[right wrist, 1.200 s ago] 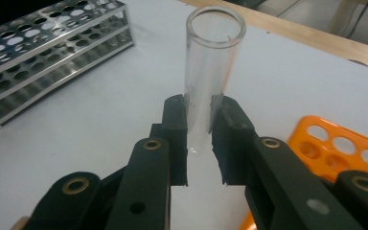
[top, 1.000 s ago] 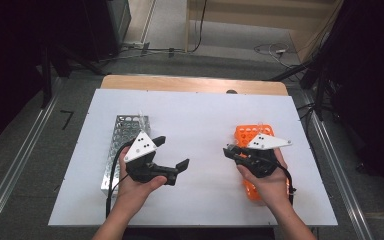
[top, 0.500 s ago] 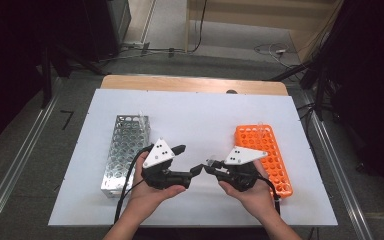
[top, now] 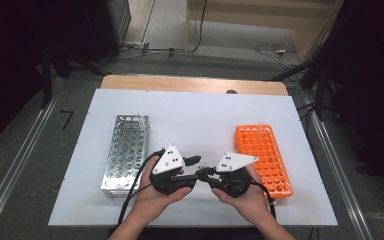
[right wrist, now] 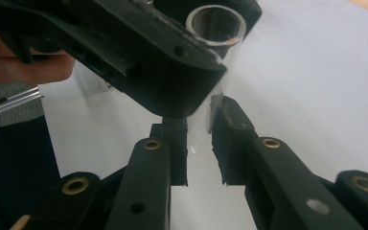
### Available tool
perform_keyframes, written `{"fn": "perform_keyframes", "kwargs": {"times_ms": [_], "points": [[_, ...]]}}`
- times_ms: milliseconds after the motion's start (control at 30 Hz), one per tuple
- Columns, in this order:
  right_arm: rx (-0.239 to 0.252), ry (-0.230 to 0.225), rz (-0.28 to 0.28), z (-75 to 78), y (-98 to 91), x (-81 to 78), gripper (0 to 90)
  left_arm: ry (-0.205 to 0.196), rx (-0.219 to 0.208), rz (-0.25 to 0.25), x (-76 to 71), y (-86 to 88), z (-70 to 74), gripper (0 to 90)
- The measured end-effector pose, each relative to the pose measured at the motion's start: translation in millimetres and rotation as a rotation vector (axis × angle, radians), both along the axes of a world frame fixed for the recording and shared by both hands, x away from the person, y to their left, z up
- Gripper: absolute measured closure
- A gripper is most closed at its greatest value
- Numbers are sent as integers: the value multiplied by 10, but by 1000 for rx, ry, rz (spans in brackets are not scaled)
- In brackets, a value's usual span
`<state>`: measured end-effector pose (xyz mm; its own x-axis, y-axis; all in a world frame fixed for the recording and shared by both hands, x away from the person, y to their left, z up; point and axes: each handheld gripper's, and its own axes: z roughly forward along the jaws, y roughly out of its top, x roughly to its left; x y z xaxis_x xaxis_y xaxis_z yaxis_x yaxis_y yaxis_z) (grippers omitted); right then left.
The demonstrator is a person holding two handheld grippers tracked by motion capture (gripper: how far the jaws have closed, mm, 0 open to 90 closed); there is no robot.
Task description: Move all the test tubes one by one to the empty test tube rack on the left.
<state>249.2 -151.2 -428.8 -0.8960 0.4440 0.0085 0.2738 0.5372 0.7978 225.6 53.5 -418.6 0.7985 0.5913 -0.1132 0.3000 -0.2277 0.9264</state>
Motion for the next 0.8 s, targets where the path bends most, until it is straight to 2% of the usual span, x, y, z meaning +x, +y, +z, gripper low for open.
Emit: {"fn": "perform_keyframes", "kwargs": {"times_ms": [300, 500, 633, 700, 800], "points": [[1, 0, 11, 12, 21, -28, 739, -6, 13, -21, -7, -28, -14, 705], [10, 6, 11, 11, 12, -19, 739, -28, 25, 2, -16, -13, -2, 752], [28, 5, 8, 10, 2, -13, 729, -31, 14, 13, -4, 21, 13, 761], [33, 5, 17, 8, -3, -8, 680, -40, 17, 29, -2, 40, 24, 762], [43, -6, 25, 14, -23, -12, 549, -41, 7, 50, 14, 100, 48, 762]]}}
